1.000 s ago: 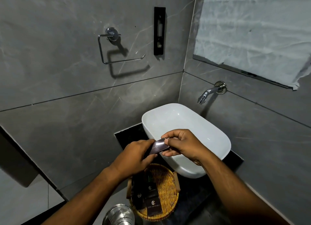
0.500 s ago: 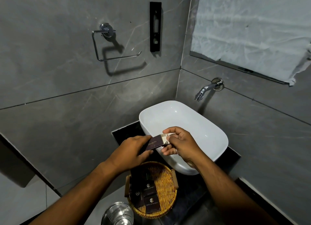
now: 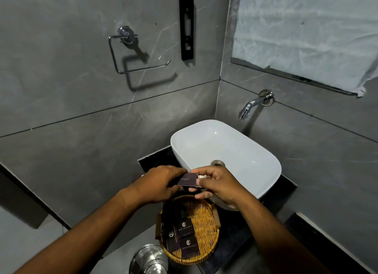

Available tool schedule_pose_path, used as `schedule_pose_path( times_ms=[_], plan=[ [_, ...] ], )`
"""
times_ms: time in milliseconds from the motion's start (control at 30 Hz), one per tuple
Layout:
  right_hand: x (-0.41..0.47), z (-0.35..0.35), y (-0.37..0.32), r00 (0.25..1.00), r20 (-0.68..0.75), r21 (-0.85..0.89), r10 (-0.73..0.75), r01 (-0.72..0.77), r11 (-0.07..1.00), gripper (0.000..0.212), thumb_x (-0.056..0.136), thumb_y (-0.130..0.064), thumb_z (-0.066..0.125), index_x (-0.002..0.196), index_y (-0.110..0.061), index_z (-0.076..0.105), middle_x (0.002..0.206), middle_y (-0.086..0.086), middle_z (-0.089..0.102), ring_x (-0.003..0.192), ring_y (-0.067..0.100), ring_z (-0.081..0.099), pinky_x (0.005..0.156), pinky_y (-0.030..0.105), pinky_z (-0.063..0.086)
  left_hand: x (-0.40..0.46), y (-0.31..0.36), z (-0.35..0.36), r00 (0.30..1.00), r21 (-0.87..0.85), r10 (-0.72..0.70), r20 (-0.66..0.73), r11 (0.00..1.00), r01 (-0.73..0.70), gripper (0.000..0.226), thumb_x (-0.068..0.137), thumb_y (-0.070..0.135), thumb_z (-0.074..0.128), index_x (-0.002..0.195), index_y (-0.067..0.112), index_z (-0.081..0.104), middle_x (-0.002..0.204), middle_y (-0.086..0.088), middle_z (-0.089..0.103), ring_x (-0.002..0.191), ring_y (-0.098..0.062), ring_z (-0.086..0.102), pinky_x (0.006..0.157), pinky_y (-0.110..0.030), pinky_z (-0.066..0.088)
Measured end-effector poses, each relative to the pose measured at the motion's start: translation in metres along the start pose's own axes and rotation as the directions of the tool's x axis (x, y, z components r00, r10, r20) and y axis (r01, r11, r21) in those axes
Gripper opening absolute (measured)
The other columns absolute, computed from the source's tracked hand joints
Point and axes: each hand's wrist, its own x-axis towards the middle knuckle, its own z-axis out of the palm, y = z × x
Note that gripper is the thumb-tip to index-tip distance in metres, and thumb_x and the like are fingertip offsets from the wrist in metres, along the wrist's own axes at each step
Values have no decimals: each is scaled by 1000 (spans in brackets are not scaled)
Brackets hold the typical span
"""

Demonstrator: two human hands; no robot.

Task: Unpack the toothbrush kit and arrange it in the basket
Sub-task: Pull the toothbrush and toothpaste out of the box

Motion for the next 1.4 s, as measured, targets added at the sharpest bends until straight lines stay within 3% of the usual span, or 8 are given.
schedule_pose_path(
  times_ms=[300,433,567,633,700,867,1067,1400],
  plan=[
    [1,10,5,977,-175,-77,-121,109,991,27,95,-13,55,87,-25,78,84,-2,79,82,28,76,57,25,61,4,-7,11,998,-64,-65,10,996,65,61,83,42,59,140,22,50,134,-4,63,123,-21,56,104,-37,43],
    [-3,7,9,963,-230,-47,-142,135,990,28,96,-13,55,85,-21,78,86,-2,79,90,22,74,64,26,61,-6,-8,25,912,-152,-389,-132,917,369,88,77,53,69,151,31,27,165,-1,7,152,-30,-4,123,-55,2],
    [-8,4,12,949,-281,51,-140,161,986,23,98,-11,53,94,-10,76,94,6,77,96,23,73,67,25,60,-17,9,40,565,-939,-823,57,147,310,113,60,62,76,152,21,25,162,-12,26,144,-20,36,111,-44,41],
    [-10,6,16,954,-270,100,-129,161,982,22,97,-10,53,96,-8,75,95,8,77,97,24,72,71,30,61,-11,17,41,609,-948,-728,316,-259,182,82,67,61,70,134,15,54,125,-13,68,101,-19,70,80,-32,55],
    [-11,10,22,962,-250,190,-107,158,969,21,97,-9,53,96,-9,74,98,11,75,97,27,72,71,34,61,-3,18,38,636,-922,-683,358,-368,124,56,83,49,63,123,11,59,95,-9,75,80,-19,73,72,-34,57],
    [-14,16,34,991,-125,574,48,33,818,28,94,-12,54,118,2,57,113,28,69,100,40,70,69,38,61,18,19,16,687,-993,-720,102,-119,22,5,91,18,60,95,19,59,93,-10,76,70,-17,76,52,-30,58],
    [-11,21,41,970,-163,747,181,2,665,25,91,-16,54,104,5,58,85,21,76,86,39,74,63,37,62,32,32,1,793,-962,-595,-128,268,45,24,77,26,73,100,24,64,93,0,78,87,-19,76,70,-37,60],
    [-16,14,44,967,-142,688,210,-56,724,25,94,-18,55,101,4,65,91,27,74,82,34,75,59,32,62,36,30,-20,792,-974,-606,-71,214,77,14,89,13,63,102,17,60,104,-9,73,78,-14,74,68,-36,61]
  ],
)
